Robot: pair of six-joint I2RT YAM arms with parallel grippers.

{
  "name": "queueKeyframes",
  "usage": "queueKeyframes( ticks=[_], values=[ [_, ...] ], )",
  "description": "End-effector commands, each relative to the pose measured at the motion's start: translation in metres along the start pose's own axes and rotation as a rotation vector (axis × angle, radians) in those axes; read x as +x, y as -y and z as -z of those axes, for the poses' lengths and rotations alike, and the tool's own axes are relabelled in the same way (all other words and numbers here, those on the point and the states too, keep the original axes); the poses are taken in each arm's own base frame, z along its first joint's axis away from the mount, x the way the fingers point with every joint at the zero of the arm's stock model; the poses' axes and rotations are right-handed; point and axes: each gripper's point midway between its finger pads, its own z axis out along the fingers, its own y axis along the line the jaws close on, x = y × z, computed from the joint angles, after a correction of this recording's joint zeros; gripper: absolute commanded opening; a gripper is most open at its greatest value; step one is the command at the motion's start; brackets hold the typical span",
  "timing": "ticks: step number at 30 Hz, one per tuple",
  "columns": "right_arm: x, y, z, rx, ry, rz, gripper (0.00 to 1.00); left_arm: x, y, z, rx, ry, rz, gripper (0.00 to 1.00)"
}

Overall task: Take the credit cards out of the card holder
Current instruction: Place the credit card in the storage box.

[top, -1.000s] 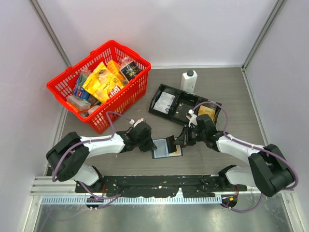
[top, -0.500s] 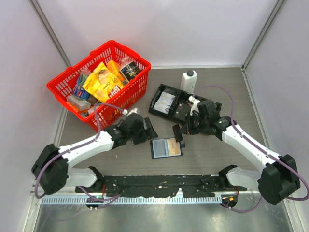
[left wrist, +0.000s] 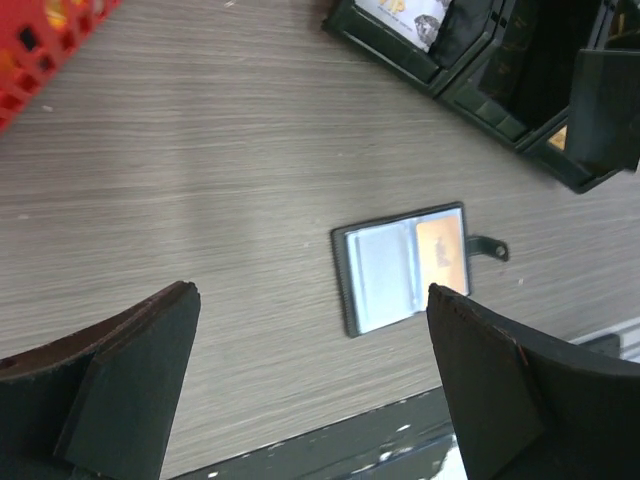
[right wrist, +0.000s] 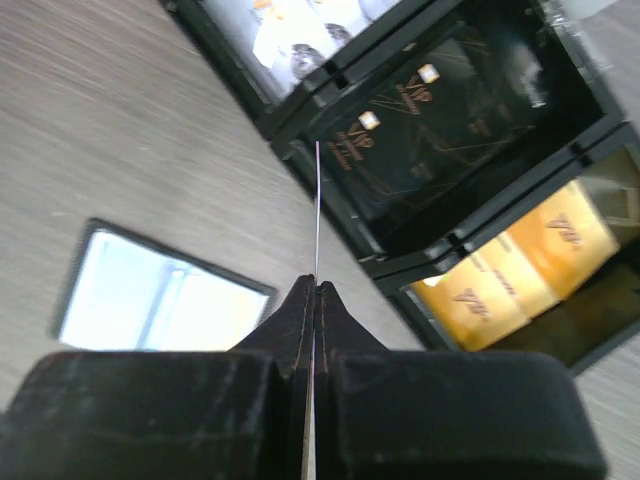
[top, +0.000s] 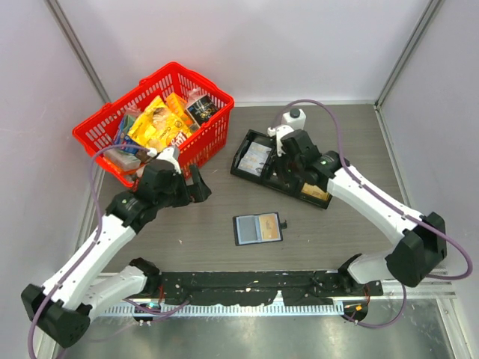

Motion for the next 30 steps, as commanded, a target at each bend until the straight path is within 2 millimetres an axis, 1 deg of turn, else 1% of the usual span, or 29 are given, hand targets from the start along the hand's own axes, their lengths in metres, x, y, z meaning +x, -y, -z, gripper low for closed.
queueKeyframes(
  ticks=[1, 3, 4, 5, 6, 7, 8, 9, 10, 11, 12, 13, 14, 16, 19, 22, 26, 27, 30],
  values=[
    [-0.014, 0.032, -0.009, 0.231, -0.006, 0.208, 0.01, -0.006, -0.03, 0.034, -0.072, 0.074, -0.235, 1.0],
    [-0.017, 0.035, -0.019, 0.259, -0.005, 0.248, 0.01, -0.011, -0.037, 0.043, -0.09, 0.13, -0.246, 1.0],
    [-0.015, 0.038, -0.025, 0.283, -0.018, 0.286, 0.01, -0.011, -0.04, 0.045, -0.087, 0.154, -0.26, 1.0],
    [-0.02, 0.038, -0.028, 0.296, -0.001, 0.298, 0.01, -0.012, -0.039, 0.049, -0.061, 0.185, -0.283, 1.0],
    [-0.018, 0.039, -0.032, 0.32, -0.013, 0.342, 0.01, -0.01, -0.042, 0.05, -0.048, 0.206, -0.301, 1.0],
    [-0.023, 0.039, -0.034, 0.333, 0.008, 0.355, 0.01, -0.01, -0.045, 0.054, -0.044, 0.246, -0.295, 1.0],
    [-0.021, 0.041, -0.038, 0.355, -0.003, 0.393, 0.01, -0.011, -0.049, 0.057, -0.049, 0.276, -0.285, 1.0],
    [-0.026, 0.041, -0.04, 0.366, 0.023, 0.404, 0.01, -0.01, -0.054, 0.059, -0.059, 0.298, -0.269, 1.0],
    [-0.022, 0.043, -0.043, 0.386, 0.011, 0.439, 0.01, -0.009, -0.062, 0.063, -0.089, 0.317, -0.23, 0.99],
    [-0.025, 0.039, -0.047, 0.388, 0.032, 0.456, 0.01, -0.01, -0.07, 0.065, -0.126, 0.335, -0.183, 1.0],
    [-0.022, 0.042, -0.051, 0.399, 0.019, 0.483, 0.01, -0.008, -0.073, 0.066, -0.131, 0.337, -0.181, 1.0],
    [-0.024, 0.041, -0.053, 0.413, 0.036, 0.49, 0.01, -0.006, -0.076, 0.067, -0.14, 0.339, -0.177, 0.99],
    [-0.023, 0.041, -0.058, 0.418, 0.032, 0.518, 0.01, -0.006, -0.08, 0.068, -0.154, 0.348, -0.161, 1.0],
    [-0.021, 0.04, -0.065, 0.435, 0.032, 0.564, 0.01, -0.007, -0.082, 0.071, -0.151, 0.375, -0.159, 1.0],
    [-0.011, 0.047, -0.077, 0.485, -0.011, 0.648, 0.01, -0.013, -0.086, 0.078, -0.16, 0.431, -0.146, 1.0],
    [-0.008, 0.051, -0.085, 0.515, -0.02, 0.682, 0.01, -0.014, -0.088, 0.079, -0.175, 0.441, -0.132, 1.0],
    [0.002, 0.053, -0.099, 0.525, -0.063, 0.749, 0.02, -0.01, -0.085, 0.074, -0.171, 0.388, -0.136, 1.0],
    [0.005, 0.052, -0.102, 0.526, -0.077, 0.767, 0.04, -0.009, -0.082, 0.073, -0.164, 0.377, -0.141, 1.0],
    [0.014, 0.049, -0.109, 0.515, -0.109, 0.798, 0.07, -0.003, -0.068, 0.068, -0.098, 0.321, -0.174, 1.0]
  ],
)
